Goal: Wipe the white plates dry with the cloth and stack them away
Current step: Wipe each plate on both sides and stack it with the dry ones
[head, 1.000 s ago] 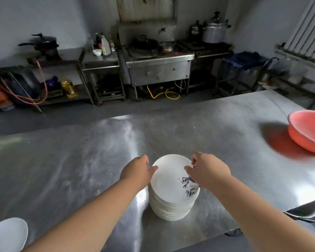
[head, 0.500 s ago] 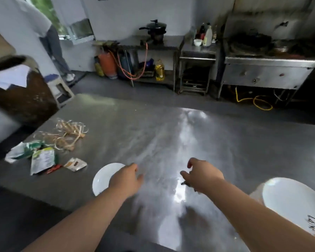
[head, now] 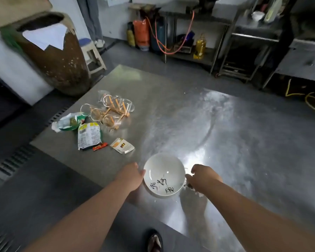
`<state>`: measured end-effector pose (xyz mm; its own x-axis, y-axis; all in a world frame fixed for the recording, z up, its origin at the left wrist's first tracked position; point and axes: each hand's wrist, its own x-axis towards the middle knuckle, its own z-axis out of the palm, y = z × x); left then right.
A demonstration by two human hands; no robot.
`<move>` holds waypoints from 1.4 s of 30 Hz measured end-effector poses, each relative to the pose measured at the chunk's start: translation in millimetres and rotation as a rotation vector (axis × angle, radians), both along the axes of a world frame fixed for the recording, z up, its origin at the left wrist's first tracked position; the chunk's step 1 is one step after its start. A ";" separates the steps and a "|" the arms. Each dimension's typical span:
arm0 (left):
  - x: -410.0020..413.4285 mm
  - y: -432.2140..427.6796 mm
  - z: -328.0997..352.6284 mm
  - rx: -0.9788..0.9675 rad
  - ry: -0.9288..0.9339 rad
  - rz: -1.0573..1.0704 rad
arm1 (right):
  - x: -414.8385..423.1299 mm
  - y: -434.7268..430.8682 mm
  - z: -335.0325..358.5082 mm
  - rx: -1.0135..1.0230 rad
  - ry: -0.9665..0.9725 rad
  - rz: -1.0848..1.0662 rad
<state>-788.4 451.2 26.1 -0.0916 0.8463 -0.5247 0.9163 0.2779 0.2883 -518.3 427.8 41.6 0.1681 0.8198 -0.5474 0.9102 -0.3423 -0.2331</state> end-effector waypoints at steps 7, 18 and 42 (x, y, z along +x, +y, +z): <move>11.7 -4.3 -50.5 -0.079 -0.166 0.075 | -25.9 42.8 -38.2 -0.048 -0.038 -0.033; 65.1 10.8 -29.1 0.056 -0.288 -0.104 | 46.7 9.4 -20.3 -0.104 0.092 -0.248; 292.3 -114.0 -61.9 0.037 -0.367 -0.409 | 250.7 -187.3 -42.1 -0.112 0.166 -0.613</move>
